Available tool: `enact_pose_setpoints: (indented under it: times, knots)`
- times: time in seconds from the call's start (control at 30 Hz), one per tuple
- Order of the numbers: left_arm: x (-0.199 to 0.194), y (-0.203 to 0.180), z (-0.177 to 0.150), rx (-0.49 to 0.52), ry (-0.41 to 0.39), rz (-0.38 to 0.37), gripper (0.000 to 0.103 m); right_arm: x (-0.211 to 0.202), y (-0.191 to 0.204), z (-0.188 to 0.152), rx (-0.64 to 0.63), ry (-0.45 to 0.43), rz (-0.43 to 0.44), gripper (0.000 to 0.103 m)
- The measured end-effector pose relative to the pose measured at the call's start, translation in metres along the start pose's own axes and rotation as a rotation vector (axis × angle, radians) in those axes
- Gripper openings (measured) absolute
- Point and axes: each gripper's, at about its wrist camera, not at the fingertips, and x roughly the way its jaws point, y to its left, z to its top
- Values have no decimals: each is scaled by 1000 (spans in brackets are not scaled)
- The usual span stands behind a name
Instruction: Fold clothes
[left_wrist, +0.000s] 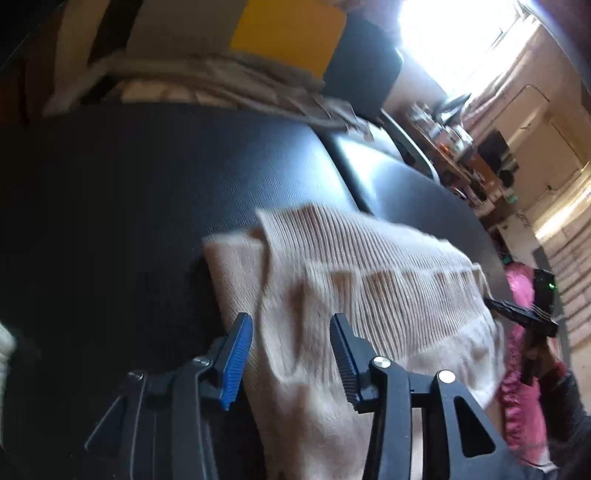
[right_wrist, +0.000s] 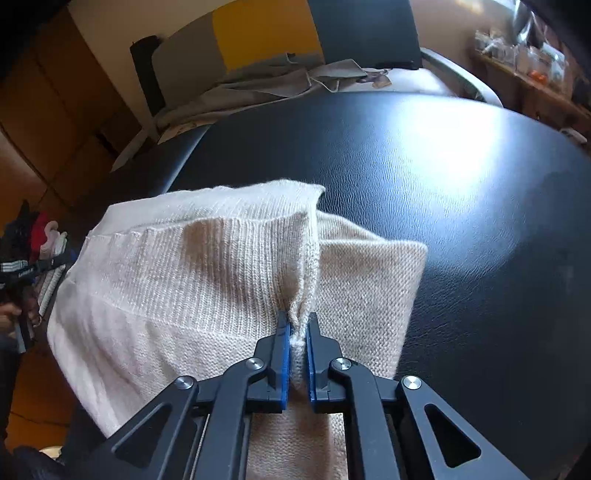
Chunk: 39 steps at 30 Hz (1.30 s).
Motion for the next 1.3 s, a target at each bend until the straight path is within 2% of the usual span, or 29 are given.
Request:
enact_pose_setpoints:
  times: [0.13,0.17,0.2,0.23,0.27,0.3,0.37,0.43,0.5,0.57,0.63,0.67,0.7,0.73,0.77,0.8,0.87,0.93,1.0,1.13,1.2,1.3]
  knots:
    - [12,-9,-3,12,37,-34,43,4,-14,-4,72,-25,63,11]
    - [13,-14,-2,16,41,-15,37,4,-17,-5,85,-30,79,12]
    - [12,-17,-2,24,40,7,22,4,-20,-6,96,-32,92,12]
    - [11,-19,-1,32,39,29,14,4,-22,-6,102,-30,94,12]
    - [7,-21,2,34,31,38,8,3,-23,-6,103,-27,90,11]
    - [2,-23,4,33,22,44,6,1,-19,-4,89,-22,67,12]
    - [-12,-25,7,14,8,17,6,-9,-9,-3,47,-25,35,6]
    - [-25,-24,7,-21,3,-7,6,-25,3,-3,-1,-40,13,5]
    - [-26,-17,3,-53,21,7,6,-41,4,-9,-9,-56,-5,5]
    - [-11,-12,0,-65,52,48,7,-48,-1,-19,4,-55,-26,5]
    - [8,0,-3,-125,69,53,16,-32,-14,-29,37,-13,-49,5]
    - [9,4,-4,-137,49,42,17,-24,-21,-34,67,-10,-36,6]
    - [5,6,-4,-149,21,42,22,-18,-27,-37,97,-17,-21,7]
    - [-2,4,-5,-154,-7,69,24,-21,-31,-38,127,-48,-2,8]
    - [-11,2,-7,-156,-36,103,25,-25,-35,-37,158,-70,9,16]
    - [-20,-1,-9,-144,-71,143,26,-30,-37,-35,178,-94,12,27]
    - [-46,-17,-18,-87,-153,168,26,-44,-31,-27,153,-155,-20,36]
    - [-62,-36,-31,-32,-201,107,27,-58,-14,-22,88,-211,-34,36]
    - [-66,-64,-48,64,-212,33,27,-64,12,-14,-2,-226,-5,36]
    - [-41,-111,-78,249,-120,14,27,-48,68,-3,-179,-154,14,36]
    - [-35,-110,-97,269,-86,29,27,-26,84,4,-228,-90,-17,36]
    - [-27,-104,-126,284,-39,56,26,6,78,11,-226,-32,-75,36]
